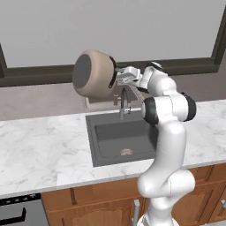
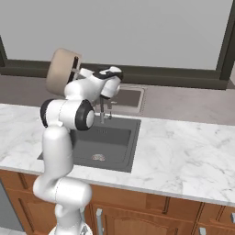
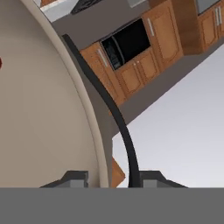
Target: Dump the bell pepper from the pot into the sink. Then turn on the water and wash the bell pepper. Then turn off the water and put the bell pepper back in the pot.
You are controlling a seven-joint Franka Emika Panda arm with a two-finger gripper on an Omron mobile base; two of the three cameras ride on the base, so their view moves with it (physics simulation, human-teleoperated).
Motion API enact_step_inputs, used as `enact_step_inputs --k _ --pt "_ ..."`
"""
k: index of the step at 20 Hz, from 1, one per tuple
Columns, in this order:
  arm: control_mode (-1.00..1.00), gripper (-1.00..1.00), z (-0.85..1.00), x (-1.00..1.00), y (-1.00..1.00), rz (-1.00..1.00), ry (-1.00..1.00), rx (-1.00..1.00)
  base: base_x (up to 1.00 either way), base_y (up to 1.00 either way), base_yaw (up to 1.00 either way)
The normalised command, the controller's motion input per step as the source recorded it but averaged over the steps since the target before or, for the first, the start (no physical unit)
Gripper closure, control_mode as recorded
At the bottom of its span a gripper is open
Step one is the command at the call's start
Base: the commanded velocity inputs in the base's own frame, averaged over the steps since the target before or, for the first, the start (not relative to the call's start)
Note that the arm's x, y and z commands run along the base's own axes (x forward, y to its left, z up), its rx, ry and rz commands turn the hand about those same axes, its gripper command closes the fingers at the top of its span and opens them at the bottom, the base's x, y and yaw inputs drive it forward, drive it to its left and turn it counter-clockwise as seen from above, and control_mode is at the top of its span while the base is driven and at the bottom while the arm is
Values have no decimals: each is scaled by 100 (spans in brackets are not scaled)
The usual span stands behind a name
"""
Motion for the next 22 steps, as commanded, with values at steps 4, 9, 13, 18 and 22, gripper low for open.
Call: enact_step_inputs --k 4,9,13,18,22 --pt "-100 100 0 30 -13 0 7 1 0 0 0" --pt "-100 100 0 26 -18 0 8 1 0 0 0" --pt "-100 100 0 18 -24 0 8 3 0 0 0" --pt "-100 100 0 9 -25 0 9 5 0 0 0" --pt "-100 100 0 0 -23 0 11 7 0 0 0"
